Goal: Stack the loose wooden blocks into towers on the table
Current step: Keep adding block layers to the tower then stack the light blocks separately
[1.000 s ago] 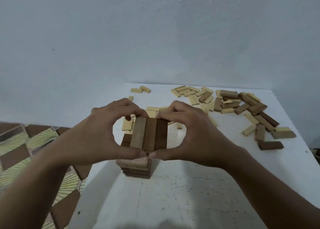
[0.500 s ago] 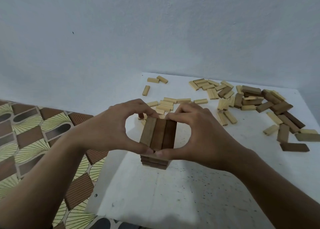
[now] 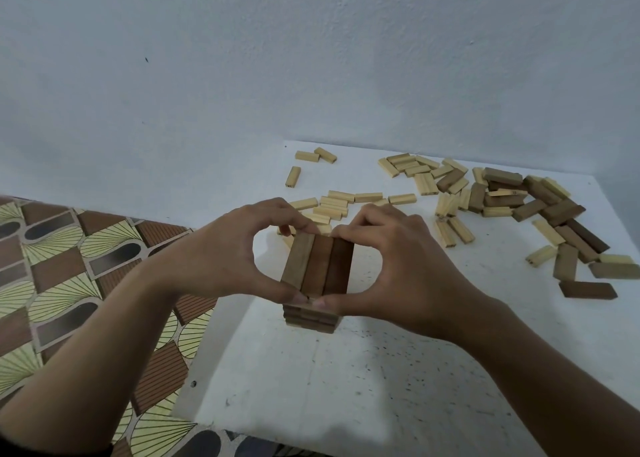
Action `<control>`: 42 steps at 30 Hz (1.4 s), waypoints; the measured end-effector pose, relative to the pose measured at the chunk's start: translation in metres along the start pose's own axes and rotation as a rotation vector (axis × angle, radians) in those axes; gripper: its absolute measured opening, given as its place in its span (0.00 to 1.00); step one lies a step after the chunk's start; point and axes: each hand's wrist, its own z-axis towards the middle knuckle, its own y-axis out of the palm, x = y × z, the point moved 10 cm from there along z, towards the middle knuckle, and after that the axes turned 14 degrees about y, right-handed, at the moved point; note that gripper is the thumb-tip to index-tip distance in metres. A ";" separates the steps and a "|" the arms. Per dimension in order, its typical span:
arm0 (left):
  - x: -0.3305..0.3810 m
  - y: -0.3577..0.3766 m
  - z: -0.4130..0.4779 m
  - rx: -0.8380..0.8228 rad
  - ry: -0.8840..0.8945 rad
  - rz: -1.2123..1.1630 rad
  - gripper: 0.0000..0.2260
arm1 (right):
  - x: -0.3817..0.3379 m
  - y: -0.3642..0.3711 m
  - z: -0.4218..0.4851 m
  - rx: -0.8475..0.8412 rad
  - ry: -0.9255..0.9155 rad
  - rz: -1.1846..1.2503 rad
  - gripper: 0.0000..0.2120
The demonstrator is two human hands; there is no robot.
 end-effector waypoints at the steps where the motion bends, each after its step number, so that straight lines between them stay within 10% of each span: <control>1: 0.000 0.000 0.000 0.002 0.005 0.000 0.31 | 0.000 0.000 0.000 0.004 -0.001 0.002 0.40; 15: -0.004 0.005 -0.013 0.088 -0.006 -0.069 0.36 | 0.024 0.003 -0.004 0.073 0.039 0.289 0.40; 23: -0.015 0.017 -0.048 0.660 -0.229 -0.439 0.19 | 0.054 0.038 -0.016 0.072 0.194 0.744 0.19; 42: 0.000 0.058 -0.063 0.611 -0.241 -0.435 0.28 | 0.051 0.059 -0.018 0.011 0.218 0.693 0.21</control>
